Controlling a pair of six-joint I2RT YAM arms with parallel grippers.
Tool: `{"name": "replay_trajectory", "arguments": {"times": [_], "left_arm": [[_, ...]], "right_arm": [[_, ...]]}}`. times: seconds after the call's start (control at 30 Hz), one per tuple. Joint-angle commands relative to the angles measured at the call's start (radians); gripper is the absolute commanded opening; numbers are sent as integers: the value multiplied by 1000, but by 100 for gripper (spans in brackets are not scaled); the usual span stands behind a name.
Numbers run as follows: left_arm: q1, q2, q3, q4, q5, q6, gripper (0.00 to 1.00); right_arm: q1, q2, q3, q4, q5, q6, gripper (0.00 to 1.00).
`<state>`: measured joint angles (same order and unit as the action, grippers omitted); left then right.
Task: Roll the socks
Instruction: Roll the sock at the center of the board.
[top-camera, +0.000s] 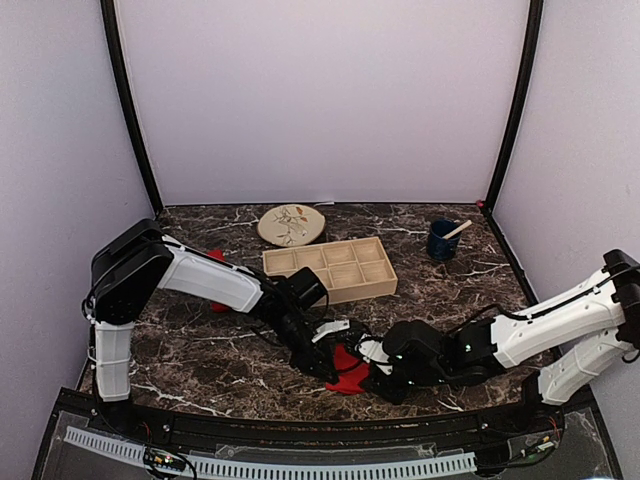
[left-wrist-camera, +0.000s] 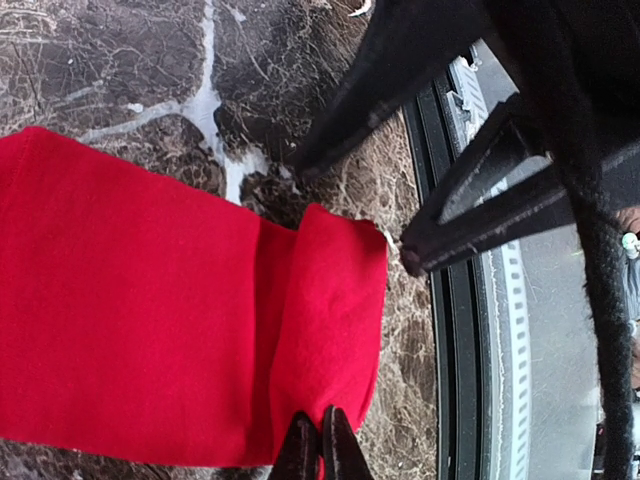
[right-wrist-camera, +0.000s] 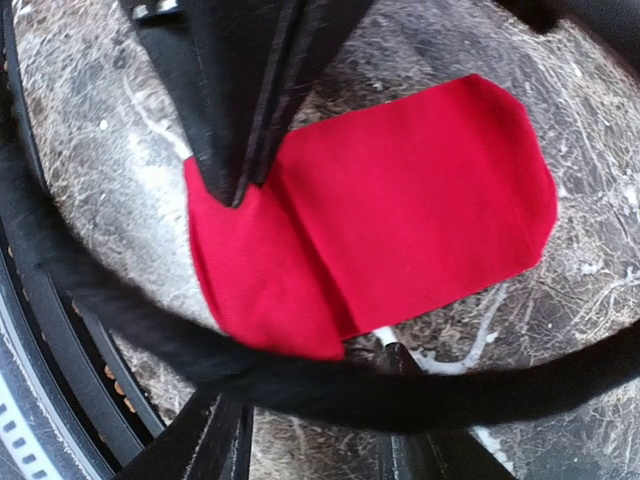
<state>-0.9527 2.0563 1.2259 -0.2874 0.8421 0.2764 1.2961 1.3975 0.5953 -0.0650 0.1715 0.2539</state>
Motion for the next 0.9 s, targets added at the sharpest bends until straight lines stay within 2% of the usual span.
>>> {"name": "replay_trajectory", "arguments": {"times": [0.0,0.57,0.87], "left_arm": [[7,20,19,-37,5,1,0],[12,41,48,-81,37,20,0],[12,47,51,-84,45,20,0]], "right_arm": [[31,2,20,15,11,-12,40],[60,126,83,22,47,-79,42],[60,163,76,27,36,-81,25]]}}
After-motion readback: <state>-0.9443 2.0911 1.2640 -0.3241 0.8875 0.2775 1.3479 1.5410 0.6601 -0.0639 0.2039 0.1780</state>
